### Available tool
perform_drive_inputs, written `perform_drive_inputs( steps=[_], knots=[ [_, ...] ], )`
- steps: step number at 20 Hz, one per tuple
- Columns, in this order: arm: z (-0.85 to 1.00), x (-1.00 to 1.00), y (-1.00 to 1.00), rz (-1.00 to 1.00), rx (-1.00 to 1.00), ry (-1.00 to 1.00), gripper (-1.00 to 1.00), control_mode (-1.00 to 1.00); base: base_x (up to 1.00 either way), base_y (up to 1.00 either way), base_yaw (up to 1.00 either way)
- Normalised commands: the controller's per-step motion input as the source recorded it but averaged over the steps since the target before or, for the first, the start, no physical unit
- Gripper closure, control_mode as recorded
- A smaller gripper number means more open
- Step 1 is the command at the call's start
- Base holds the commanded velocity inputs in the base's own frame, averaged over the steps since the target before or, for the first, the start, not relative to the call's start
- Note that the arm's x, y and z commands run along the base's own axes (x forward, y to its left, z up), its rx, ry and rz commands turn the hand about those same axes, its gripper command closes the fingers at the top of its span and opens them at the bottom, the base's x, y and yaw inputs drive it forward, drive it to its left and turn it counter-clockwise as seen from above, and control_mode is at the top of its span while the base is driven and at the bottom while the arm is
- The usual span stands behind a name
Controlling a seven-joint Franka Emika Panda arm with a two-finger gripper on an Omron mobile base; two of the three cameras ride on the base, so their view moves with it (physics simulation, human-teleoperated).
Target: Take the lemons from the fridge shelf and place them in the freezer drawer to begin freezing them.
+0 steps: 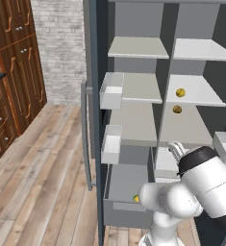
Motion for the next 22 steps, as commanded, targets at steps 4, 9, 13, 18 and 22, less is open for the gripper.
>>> perform_drive_inputs(
  steps=[4, 9, 13, 18, 22],
  knots=[
    [0.92, -0.65, 0.02, -0.03, -0.18, -0.22, -1.00, -1.00, 0.00, 0.00, 0.00],
    [1.00, -0.43, 0.02, -0.01, -0.25, -0.18, -1.00, -1.00, 0.00, 0.00, 0.00],
    [1.00, -0.35, 0.00, -0.02, -0.18, -0.16, -1.00, -1.00, 0.00, 0.00, 0.00],
    [1.00, -0.24, 0.00, -0.07, -0.09, -0.12, -1.00, -1.00, 0.00, 0.00, 0.00],
    [0.87, -0.16, 0.00, -0.07, -0.21, -0.04, -1.00, -1.00, 0.00, 0.00, 0.00]
  ],
)
